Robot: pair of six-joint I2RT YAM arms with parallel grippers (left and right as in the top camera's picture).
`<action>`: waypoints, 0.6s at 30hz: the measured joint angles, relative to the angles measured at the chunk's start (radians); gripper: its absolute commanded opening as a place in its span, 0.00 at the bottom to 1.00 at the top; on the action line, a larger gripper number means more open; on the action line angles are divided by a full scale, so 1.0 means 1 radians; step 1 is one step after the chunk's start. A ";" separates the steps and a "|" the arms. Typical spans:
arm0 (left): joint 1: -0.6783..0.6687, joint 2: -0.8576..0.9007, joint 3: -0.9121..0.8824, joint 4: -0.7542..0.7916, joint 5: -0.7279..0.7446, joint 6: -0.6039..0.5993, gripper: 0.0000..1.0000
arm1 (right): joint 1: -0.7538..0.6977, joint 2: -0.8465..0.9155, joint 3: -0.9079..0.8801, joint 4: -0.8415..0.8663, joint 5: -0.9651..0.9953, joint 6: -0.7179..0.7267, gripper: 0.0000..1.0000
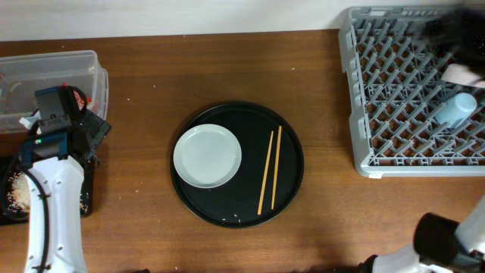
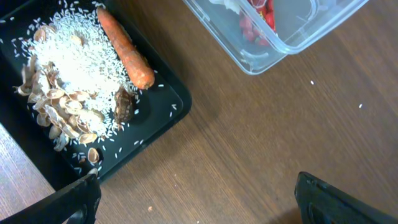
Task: Sort waste into correct bins and load items into the dishwasher rack
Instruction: 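Place the white bowl into the dish rack, then grasp the white plate rim with the right gripper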
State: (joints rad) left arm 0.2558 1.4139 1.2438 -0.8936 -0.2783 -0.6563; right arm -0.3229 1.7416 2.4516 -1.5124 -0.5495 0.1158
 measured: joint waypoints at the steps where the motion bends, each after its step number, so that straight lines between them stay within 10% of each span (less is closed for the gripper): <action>1: 0.000 0.000 0.000 0.000 0.001 0.000 0.99 | 0.098 0.011 -0.001 -0.019 0.047 -0.008 1.00; 10: 0.000 0.000 0.000 0.000 0.001 0.000 0.99 | 0.739 0.441 -0.137 0.029 0.340 0.115 0.41; 18: 0.000 0.000 0.000 0.000 0.000 0.000 0.99 | 0.911 0.753 -0.150 0.060 0.366 0.221 0.39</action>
State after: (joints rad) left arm 0.2558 1.4139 1.2438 -0.8936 -0.2779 -0.6563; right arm 0.5884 2.4943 2.3016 -1.4525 -0.1837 0.3367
